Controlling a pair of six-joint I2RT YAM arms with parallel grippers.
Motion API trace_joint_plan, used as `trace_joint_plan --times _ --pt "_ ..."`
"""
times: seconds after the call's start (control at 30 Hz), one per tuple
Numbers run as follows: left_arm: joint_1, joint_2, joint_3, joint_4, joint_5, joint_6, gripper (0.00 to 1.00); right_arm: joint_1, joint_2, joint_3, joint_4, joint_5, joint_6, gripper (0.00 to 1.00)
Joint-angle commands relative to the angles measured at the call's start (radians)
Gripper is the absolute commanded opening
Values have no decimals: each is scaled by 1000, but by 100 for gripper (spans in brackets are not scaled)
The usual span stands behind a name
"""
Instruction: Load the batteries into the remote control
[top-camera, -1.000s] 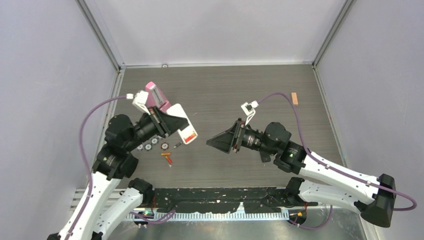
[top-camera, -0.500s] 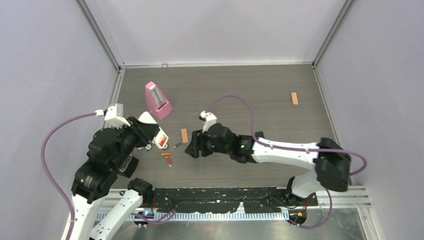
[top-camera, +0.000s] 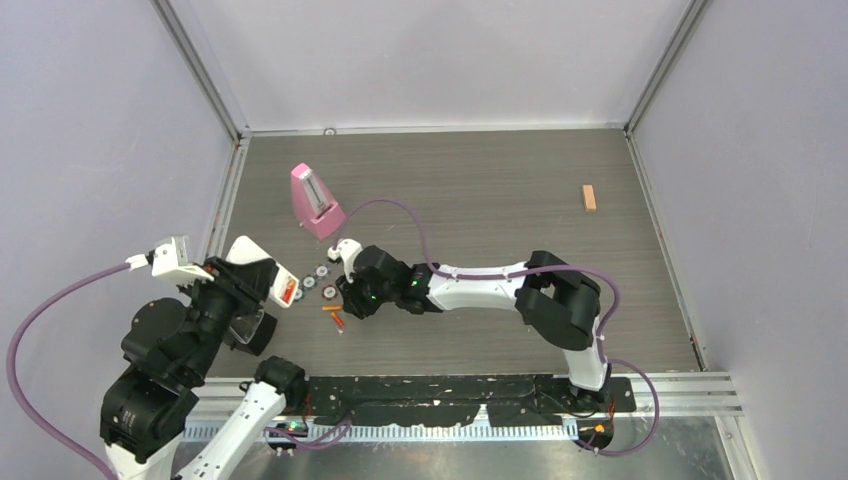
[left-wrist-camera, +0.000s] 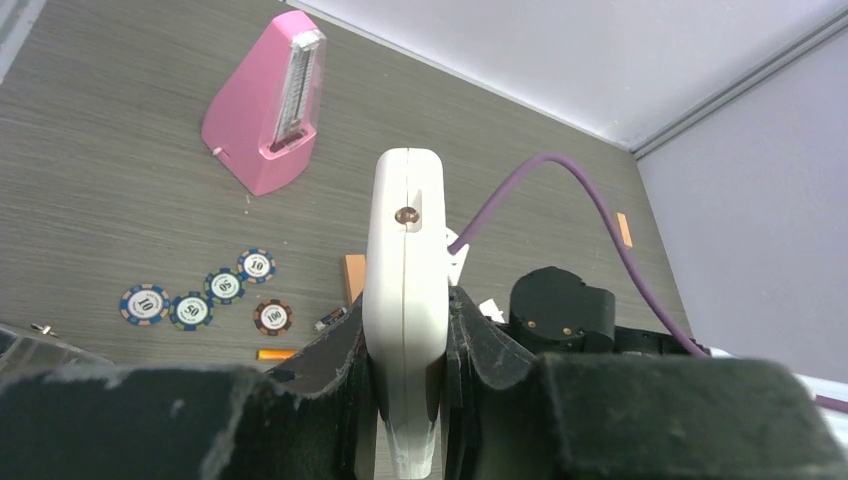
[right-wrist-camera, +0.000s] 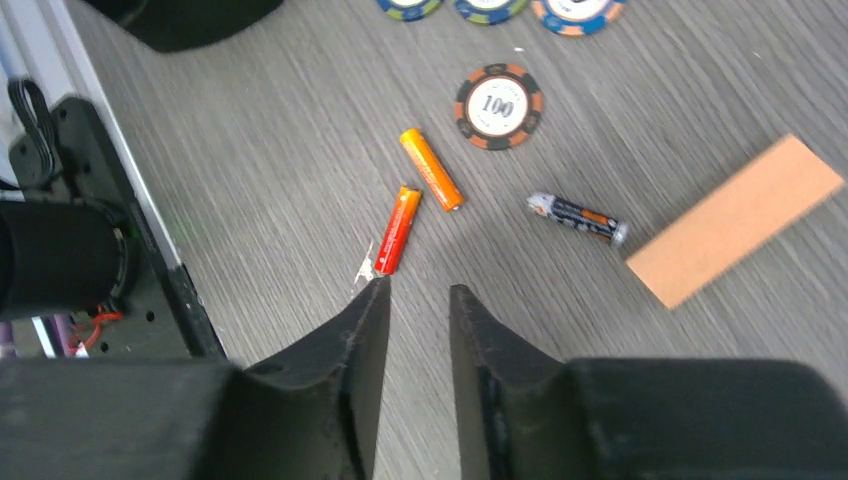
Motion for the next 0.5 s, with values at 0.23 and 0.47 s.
trace_joint_plan --times 0.23,0.47 --pt "4 20 82 -26 -10 8 0 21 137 174 -18 -84 -332 34" --pt "5 32 132 -45 -46 35 0 23 197 210 -24 -34 -382 36"
